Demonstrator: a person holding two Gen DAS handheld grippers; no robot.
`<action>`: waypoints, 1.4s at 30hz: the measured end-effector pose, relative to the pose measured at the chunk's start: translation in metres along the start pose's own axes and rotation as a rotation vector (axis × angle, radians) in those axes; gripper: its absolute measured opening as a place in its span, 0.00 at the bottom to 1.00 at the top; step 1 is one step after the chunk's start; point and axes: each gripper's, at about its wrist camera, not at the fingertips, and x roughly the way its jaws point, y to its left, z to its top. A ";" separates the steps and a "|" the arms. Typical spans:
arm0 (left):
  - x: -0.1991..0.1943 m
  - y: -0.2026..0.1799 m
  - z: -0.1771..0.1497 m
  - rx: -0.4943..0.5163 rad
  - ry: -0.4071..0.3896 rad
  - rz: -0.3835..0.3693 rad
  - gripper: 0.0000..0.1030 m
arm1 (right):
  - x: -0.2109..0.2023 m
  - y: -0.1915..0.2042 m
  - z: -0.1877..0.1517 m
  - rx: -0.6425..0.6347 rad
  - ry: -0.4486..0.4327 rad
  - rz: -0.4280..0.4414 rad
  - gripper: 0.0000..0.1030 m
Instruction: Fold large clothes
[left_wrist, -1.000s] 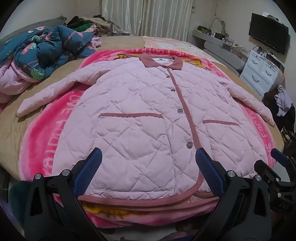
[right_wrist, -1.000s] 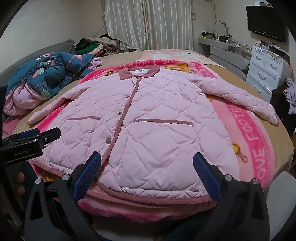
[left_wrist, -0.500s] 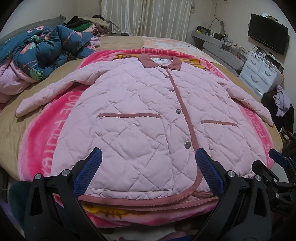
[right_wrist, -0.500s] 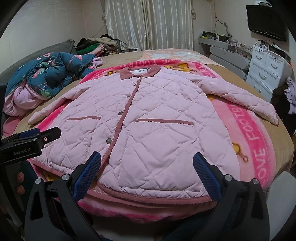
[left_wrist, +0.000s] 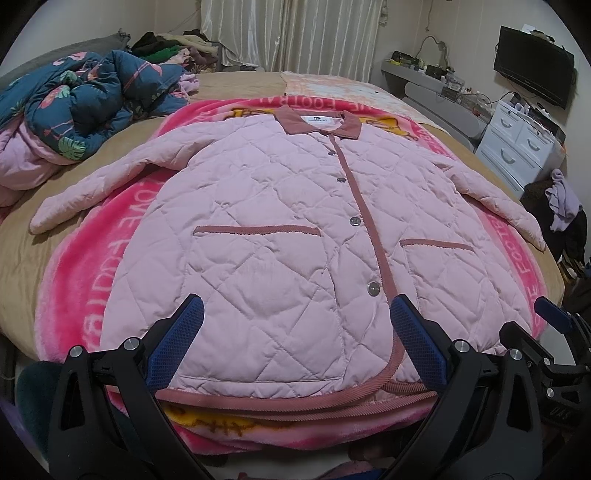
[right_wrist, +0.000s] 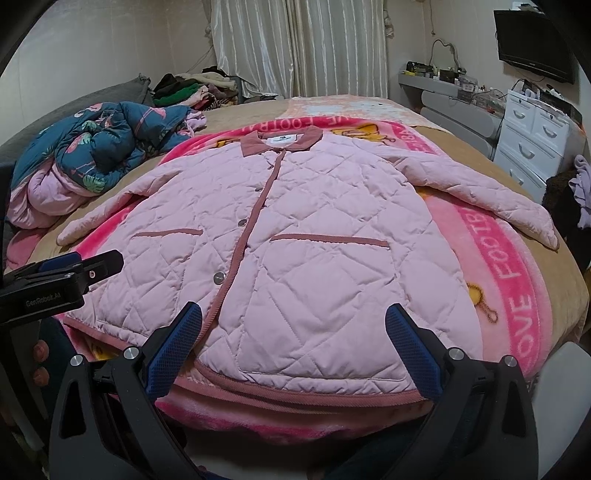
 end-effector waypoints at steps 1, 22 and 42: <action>0.000 0.001 0.000 0.000 0.000 -0.002 0.92 | 0.000 0.000 0.000 0.000 0.000 0.001 0.96; 0.001 -0.001 0.001 -0.002 0.001 -0.003 0.92 | 0.005 0.000 -0.001 -0.002 0.009 0.003 0.96; 0.027 0.013 0.027 -0.019 0.010 0.013 0.92 | 0.028 -0.013 0.033 0.008 0.018 -0.003 0.96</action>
